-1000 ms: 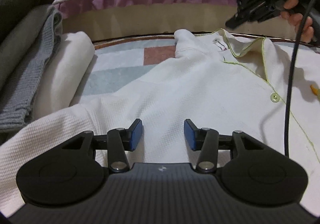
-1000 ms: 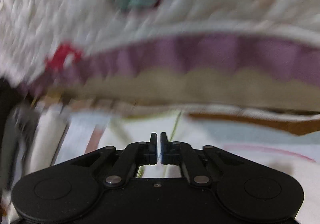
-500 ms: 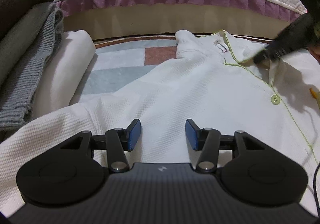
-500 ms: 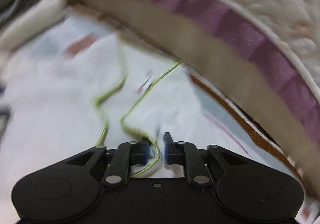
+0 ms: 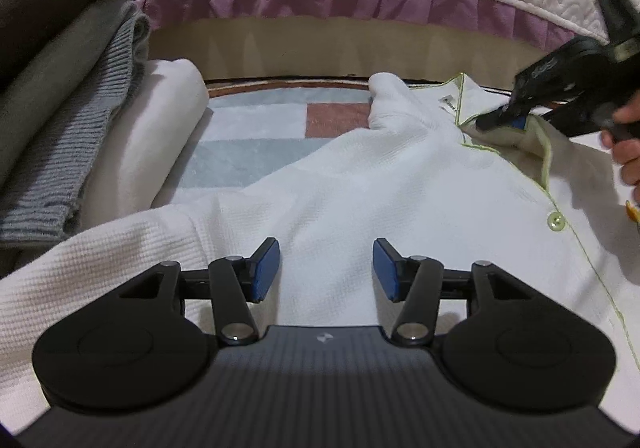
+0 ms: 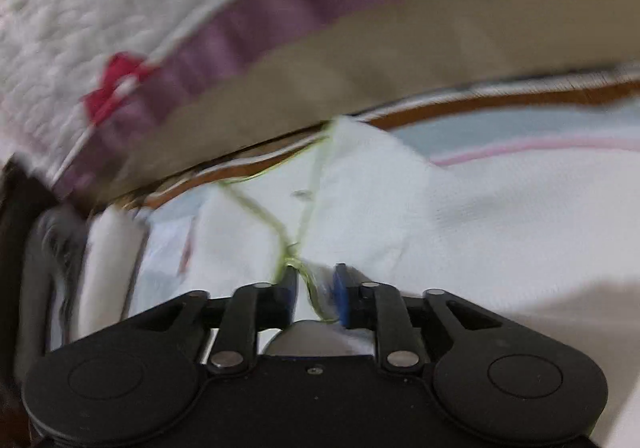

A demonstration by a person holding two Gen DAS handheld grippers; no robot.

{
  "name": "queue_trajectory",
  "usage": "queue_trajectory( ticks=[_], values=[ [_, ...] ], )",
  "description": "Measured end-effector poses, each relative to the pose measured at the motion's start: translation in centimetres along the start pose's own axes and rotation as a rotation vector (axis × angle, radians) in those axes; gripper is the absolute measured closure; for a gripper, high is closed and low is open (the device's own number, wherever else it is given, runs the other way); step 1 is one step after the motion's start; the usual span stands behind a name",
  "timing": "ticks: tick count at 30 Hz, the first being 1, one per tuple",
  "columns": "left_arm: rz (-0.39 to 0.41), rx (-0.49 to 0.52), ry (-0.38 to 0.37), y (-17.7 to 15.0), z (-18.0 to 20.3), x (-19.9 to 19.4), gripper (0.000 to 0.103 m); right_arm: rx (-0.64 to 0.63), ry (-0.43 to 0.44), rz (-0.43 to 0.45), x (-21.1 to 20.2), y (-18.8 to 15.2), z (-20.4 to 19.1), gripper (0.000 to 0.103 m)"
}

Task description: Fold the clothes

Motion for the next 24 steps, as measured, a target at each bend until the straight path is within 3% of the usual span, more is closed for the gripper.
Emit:
queue_trajectory(
  ticks=[3, 4, 7, 8, 9, 10, 11, 13, 16, 18, 21, 24],
  values=[
    [0.015, 0.005, -0.008, 0.3, 0.2, -0.4, 0.048, -0.005, 0.125, -0.013, -3.4, -0.4, -0.1, 0.048],
    [0.019, 0.010, -0.009, 0.4, 0.3, -0.5, 0.047, -0.032, 0.114, -0.009, -4.6, -0.4, 0.1, 0.048],
    [0.000, 0.015, -0.026, 0.9, 0.3, 0.1, 0.046, -0.276, -0.139, 0.066, -7.9, 0.0, 0.8, 0.048],
    [-0.008, 0.009, -0.044, 1.5, 0.1, 0.6, 0.045, -0.367, -0.230, 0.076, -8.4, 0.4, 1.4, 0.056],
    [-0.016, 0.003, -0.062, 2.0, -0.2, 1.1, 0.044, -0.441, -0.315, 0.078, -8.8, 0.8, 2.1, 0.084],
    [-0.019, 0.007, -0.085, 2.8, -0.3, 1.6, 0.044, -0.481, -0.380, 0.071, -9.2, 1.5, 3.0, 0.099],
    [-0.017, 0.020, -0.112, 3.7, -0.3, 2.1, 0.041, -0.486, -0.416, 0.060, -9.7, 2.2, 3.9, 0.101],
    [-0.017, 0.042, -0.166, 5.6, -0.3, 3.3, 0.039, -0.462, -0.462, 0.055, -10.7, 3.5, 5.5, 0.100],
    [-0.036, 0.037, -0.221, 8.1, 0.1, 5.5, 0.039, -0.514, -0.502, 0.091, -11.5, 4.2, 6.3, 0.090],
    [-0.047, 0.028, -0.259, 9.6, 0.4, 7.0, 0.039, -0.565, -0.493, 0.052, -10.3, 4.4, 6.0, 0.064],
    [-0.070, -0.014, -0.312, 11.0, 0.5, 9.3, 0.039, -0.623, -0.431, -0.037, -7.6, 3.9, 4.9, 0.065],
    [-0.066, 0.020, -0.280, 11.8, 1.2, 10.9, 0.039, -0.673, -0.370, -0.001, -5.1, 3.4, 3.4, 0.059]
  ],
)
Point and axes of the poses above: each gripper's, at about its wrist camera, not at the fingertips, and x roughly the way its jaws point, z to its right, y to its top, the point moved 2 cm from there along x, roughly the way its jaws point, and after that the axes turned 8 degrees about x, right-handed, at the moved point
